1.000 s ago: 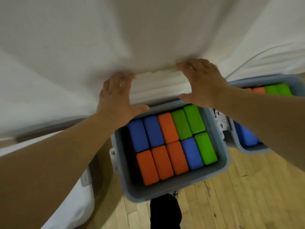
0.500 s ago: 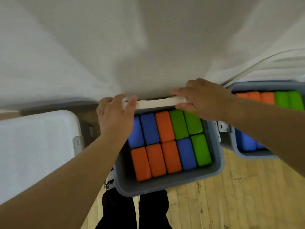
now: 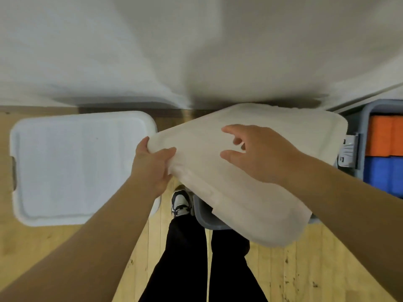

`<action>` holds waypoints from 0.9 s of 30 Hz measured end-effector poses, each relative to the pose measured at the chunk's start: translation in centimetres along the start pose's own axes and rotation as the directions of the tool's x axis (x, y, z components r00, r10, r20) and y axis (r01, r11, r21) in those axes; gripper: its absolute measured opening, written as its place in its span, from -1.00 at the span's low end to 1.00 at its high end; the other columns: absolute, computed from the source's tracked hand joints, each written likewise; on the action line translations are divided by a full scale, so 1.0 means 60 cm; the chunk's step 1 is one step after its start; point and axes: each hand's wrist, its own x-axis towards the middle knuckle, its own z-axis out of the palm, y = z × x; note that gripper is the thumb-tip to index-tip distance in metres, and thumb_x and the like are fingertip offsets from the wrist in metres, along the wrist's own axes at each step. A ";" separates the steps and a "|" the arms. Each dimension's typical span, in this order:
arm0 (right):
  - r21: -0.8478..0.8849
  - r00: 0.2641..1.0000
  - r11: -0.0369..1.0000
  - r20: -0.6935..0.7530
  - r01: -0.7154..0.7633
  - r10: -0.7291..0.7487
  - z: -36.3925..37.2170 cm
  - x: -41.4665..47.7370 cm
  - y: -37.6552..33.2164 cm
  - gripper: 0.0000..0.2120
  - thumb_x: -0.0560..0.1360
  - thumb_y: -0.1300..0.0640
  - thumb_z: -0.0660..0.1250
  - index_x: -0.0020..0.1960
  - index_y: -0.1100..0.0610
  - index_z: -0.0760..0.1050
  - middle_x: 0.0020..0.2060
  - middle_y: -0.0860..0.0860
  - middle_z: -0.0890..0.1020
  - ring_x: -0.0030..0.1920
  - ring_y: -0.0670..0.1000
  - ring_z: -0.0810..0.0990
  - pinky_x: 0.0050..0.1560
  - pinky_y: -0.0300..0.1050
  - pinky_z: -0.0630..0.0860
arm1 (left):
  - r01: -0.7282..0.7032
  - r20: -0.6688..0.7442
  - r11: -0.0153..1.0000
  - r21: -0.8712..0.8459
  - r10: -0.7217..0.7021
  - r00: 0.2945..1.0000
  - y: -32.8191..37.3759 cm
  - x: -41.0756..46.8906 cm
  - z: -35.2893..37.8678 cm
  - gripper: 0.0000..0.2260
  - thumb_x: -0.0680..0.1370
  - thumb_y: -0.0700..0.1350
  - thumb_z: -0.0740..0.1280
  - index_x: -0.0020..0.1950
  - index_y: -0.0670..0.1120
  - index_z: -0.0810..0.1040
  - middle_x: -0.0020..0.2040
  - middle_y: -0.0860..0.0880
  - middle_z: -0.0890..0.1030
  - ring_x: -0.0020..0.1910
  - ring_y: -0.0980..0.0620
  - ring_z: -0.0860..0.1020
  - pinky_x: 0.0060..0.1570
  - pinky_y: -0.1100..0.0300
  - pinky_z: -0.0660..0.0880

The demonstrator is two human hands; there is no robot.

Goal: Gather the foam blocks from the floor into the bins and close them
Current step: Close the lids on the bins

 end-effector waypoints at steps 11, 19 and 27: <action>-0.278 0.985 0.949 0.126 0.148 -0.117 0.058 0.206 -0.047 -0.12 0.51 -0.42 0.25 0.65 -0.20 -0.10 0.64 0.00 0.11 0.64 0.13 -0.01 0.61 0.12 0.01 | -0.046 0.300 0.997 -0.058 0.061 0.952 -0.006 0.057 -0.124 -0.28 0.51 -0.46 0.38 0.47 0.23 0.44 0.32 -0.01 0.56 0.23 -0.18 0.61 0.06 -0.12 0.65; -0.402 0.971 0.904 0.234 0.147 -0.054 0.062 0.247 0.011 -0.35 0.55 -0.48 0.05 0.57 -0.45 -0.08 0.10 -0.02 0.40 0.25 0.15 0.42 0.24 0.11 0.41 | -0.251 0.329 0.913 0.323 0.141 0.934 -0.032 0.114 -0.093 -0.38 0.58 -0.22 0.46 0.42 0.38 0.38 0.32 0.11 0.50 0.28 -0.11 0.52 0.22 -0.19 0.60; -0.555 0.993 0.823 -0.067 -0.120 0.099 0.088 0.239 0.091 -0.13 0.50 -0.47 0.20 0.65 -0.20 -0.07 0.50 0.17 0.26 0.47 0.30 0.25 0.44 0.25 0.31 | -0.308 0.285 0.674 0.672 0.148 0.947 -0.118 0.214 0.040 -0.34 0.69 0.02 0.29 0.59 0.35 -0.08 0.33 0.05 0.46 0.10 -0.01 0.56 0.12 -0.08 0.64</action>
